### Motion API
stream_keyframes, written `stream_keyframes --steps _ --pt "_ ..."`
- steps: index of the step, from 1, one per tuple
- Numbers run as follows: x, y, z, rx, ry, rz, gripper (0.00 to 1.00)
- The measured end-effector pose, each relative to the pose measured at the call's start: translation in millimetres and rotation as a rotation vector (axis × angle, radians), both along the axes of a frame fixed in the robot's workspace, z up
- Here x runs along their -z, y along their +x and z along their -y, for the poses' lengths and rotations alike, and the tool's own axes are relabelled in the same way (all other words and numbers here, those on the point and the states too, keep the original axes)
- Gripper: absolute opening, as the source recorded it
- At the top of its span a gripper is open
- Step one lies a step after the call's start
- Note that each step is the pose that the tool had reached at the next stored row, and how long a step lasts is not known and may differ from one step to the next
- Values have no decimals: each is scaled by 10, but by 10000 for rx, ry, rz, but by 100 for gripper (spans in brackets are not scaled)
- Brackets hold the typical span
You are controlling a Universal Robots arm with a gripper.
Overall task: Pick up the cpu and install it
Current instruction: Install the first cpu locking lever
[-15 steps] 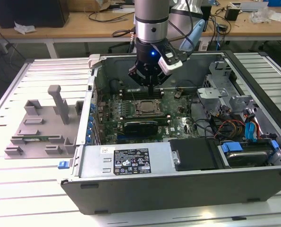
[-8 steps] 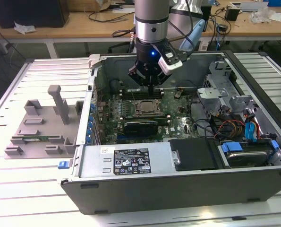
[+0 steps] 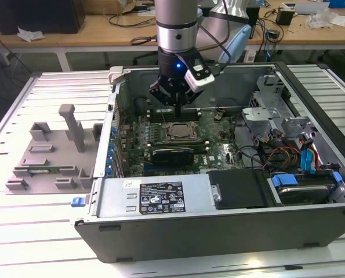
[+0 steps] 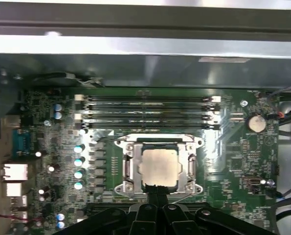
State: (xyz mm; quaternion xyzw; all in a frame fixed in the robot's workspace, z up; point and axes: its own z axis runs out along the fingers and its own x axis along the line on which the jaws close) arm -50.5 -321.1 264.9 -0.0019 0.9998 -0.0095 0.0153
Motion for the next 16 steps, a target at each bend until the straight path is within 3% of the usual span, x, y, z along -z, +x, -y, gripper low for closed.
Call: stream_keyframes --steps 9,14,16 --pt "0 -381 0 0 0 0 11" --pt "0 -498 0 0 13 -1 11" --pt "2 -504 0 -1 350 1 11"
